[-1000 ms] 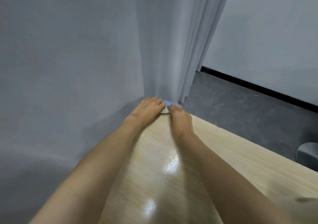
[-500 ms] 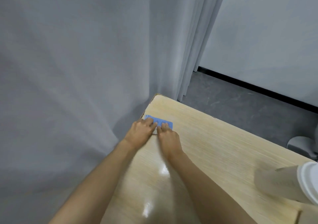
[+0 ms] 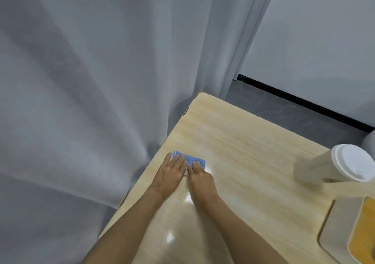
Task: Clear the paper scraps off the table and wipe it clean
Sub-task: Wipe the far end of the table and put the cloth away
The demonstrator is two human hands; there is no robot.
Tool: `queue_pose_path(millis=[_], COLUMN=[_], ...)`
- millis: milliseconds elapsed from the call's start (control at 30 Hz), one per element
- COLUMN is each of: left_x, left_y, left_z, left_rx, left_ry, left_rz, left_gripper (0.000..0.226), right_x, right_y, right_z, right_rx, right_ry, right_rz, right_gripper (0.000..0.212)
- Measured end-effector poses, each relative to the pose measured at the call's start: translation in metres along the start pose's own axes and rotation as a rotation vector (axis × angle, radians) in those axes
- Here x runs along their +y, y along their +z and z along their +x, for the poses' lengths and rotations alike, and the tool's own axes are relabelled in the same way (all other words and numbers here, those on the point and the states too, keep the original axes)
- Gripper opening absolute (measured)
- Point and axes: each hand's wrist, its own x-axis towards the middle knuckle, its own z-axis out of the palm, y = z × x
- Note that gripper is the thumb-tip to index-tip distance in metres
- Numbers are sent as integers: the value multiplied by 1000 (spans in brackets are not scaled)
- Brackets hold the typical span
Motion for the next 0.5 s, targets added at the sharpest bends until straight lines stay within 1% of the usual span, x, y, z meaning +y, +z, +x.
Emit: queue_pose_path(millis=[67, 167, 233, 300, 400, 500], left_x=[6, 13, 19, 27, 40, 49], left_y=[-10, -17, -22, -29, -39, -47], left_z=[-16, -43, -63, -81, -101, -117], left_rx=[13, 70, 73, 27, -95, -163], left_ry=[15, 12, -1, -25, -93, -138], left_rz=[11, 6, -30, -101, -241, -323], left_gripper=[22, 16, 13, 23, 42, 47], right_x=[-10, -21, -29, -34, -40, -46], right_y=[6, 12, 18, 24, 31, 36], right_z=[-17, -40, -56, -70, -88, -104], right_rx=[-1, 7, -2, -12, -12, -17], right_ry=[-19, -47, -65, -87, -128, -165], right_rz=[4, -16, -31, -36, -57, -55], right_gripper=[59, 53, 51, 50, 47, 44])
